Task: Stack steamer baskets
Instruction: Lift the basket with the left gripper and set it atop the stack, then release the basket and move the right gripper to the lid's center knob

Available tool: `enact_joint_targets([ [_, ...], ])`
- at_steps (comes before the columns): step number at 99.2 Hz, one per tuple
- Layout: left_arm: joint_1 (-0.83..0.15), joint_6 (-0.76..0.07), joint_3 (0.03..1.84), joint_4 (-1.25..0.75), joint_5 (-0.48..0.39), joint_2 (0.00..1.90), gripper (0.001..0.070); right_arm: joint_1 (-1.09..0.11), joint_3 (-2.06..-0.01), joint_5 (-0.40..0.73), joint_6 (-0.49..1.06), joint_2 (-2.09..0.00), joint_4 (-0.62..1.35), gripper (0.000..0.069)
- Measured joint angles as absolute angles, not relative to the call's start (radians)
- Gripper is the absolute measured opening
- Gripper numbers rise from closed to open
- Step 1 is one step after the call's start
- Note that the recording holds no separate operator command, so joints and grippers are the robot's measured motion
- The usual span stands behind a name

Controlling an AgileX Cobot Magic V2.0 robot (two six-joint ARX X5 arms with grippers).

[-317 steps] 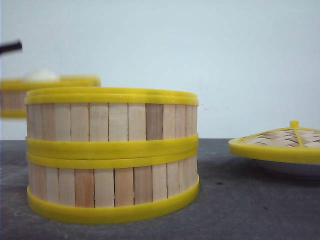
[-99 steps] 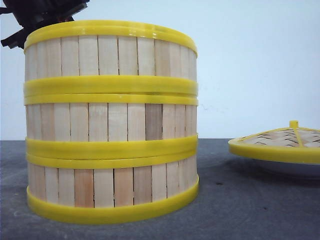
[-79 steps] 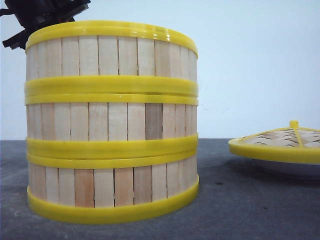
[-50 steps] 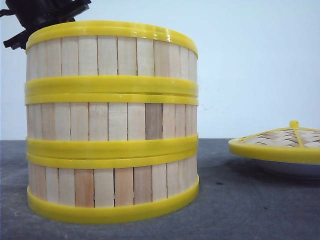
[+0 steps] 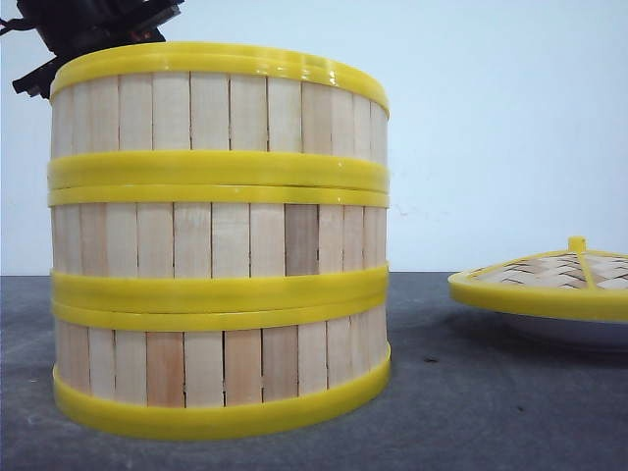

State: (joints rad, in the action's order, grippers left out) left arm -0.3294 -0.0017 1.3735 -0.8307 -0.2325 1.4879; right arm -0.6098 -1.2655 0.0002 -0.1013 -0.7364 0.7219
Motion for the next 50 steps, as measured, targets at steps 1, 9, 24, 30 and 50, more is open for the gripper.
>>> enact_joint_targets([
  [1, -0.329, -0.002, 1.374, -0.830, -0.233, 1.488, 0.0158, -0.610, -1.266, 0.000, -0.101, -0.736, 0.722, 0.0371],
  [9, -0.329, -0.006, 1.374, -0.813, -0.233, 1.485, 0.0158, -0.610, -1.266, 0.000, -0.101, -0.736, 0.731, 0.0371],
  [24, -0.329, -0.023, 1.374, -0.744, -0.231, 1.419, 0.0158, -0.610, -1.266, 0.017, -0.107, -0.759, 0.782, 0.0371],
  [30, -0.329, -0.031, 1.374, -0.706, -0.229, 1.358, 0.0158, -0.610, -1.266, 0.045, -0.110, -0.781, 0.814, 0.0371],
  [50, -0.330, -0.049, 1.382, -0.661, -0.123, 1.143, 0.0205, -0.598, -1.266, 0.135, -0.136, -0.908, 0.865, 0.0371],
])
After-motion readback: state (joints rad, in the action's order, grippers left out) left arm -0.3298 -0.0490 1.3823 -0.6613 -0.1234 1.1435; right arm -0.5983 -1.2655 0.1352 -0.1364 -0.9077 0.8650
